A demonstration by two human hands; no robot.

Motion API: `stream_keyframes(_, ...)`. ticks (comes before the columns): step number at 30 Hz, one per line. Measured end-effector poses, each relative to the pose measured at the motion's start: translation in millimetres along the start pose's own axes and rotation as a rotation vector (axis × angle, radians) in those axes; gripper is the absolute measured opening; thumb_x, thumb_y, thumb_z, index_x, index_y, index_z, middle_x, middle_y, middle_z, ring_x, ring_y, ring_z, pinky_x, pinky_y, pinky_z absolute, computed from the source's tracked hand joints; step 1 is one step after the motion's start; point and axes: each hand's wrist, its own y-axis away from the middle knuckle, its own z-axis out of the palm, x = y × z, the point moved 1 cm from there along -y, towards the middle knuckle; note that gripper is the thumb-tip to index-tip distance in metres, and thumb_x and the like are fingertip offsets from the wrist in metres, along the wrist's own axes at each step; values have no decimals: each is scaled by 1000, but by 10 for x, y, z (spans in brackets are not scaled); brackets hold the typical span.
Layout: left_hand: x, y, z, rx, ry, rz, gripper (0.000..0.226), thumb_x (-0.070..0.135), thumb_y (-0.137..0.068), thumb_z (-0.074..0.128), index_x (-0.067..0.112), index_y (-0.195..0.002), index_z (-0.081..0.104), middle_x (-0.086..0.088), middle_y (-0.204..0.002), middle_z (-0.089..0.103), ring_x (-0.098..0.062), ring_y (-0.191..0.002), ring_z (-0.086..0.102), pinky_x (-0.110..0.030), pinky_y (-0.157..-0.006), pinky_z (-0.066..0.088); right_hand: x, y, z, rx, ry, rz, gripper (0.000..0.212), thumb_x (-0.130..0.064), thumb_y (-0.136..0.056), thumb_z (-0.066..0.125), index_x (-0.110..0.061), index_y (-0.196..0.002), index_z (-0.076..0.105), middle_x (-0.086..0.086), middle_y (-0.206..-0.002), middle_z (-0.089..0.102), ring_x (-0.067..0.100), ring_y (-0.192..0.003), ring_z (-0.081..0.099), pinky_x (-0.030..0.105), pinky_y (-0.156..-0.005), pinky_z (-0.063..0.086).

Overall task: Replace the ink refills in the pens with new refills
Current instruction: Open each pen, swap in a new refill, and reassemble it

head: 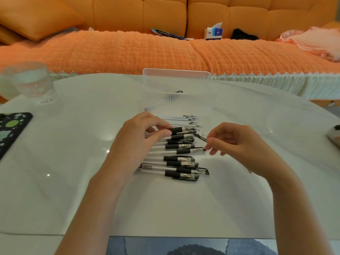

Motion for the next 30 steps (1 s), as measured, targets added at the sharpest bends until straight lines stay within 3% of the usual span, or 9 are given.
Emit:
stream_keyframes(12,3,19,22,-23,11,-44,11,29,-81,71,39,-86,72,20,-82,69,6,-83,61,-20,-81,46,-31,-86,86,135,-84,-81,4,-18,-89,61,-18,-91,65,-2,-73,66,12,-61,58,30,-68,52)
stream_keyframes(16,26,24,45,-29,17,-41,10,29,-81,70,38,-86,72,19,-81,69,6,-82,60,-16,-79,45,-32,-98,117,112,-108,-84,5,-17,-88,62,-19,-91,66,-2,-74,68,12,-63,59,27,-66,52)
stream_keyframes(20,79,20,98,-35,46,-24,15,20,-81,71,35,-83,71,17,-76,67,9,-74,56,-2,-68,39,-42,-140,208,93,-126,-98,6,-9,-88,62,-14,-90,66,2,-72,68,13,-62,58,24,-64,52)
stream_keyframes(23,78,13,116,-10,50,-12,16,18,-81,71,34,-83,72,17,-77,68,8,-73,58,-4,-69,42,-64,-177,228,120,-198,-113,7,-3,-87,61,-8,-88,66,3,-67,65,9,-57,56,19,-60,49)
stream_keyframes(30,34,7,147,9,60,-35,14,18,-81,71,31,-84,73,19,-72,68,10,-72,59,-2,-71,40,-36,-184,288,115,-214,-92,13,-2,-86,63,-13,-81,65,1,-64,65,7,-54,56,20,-59,49)
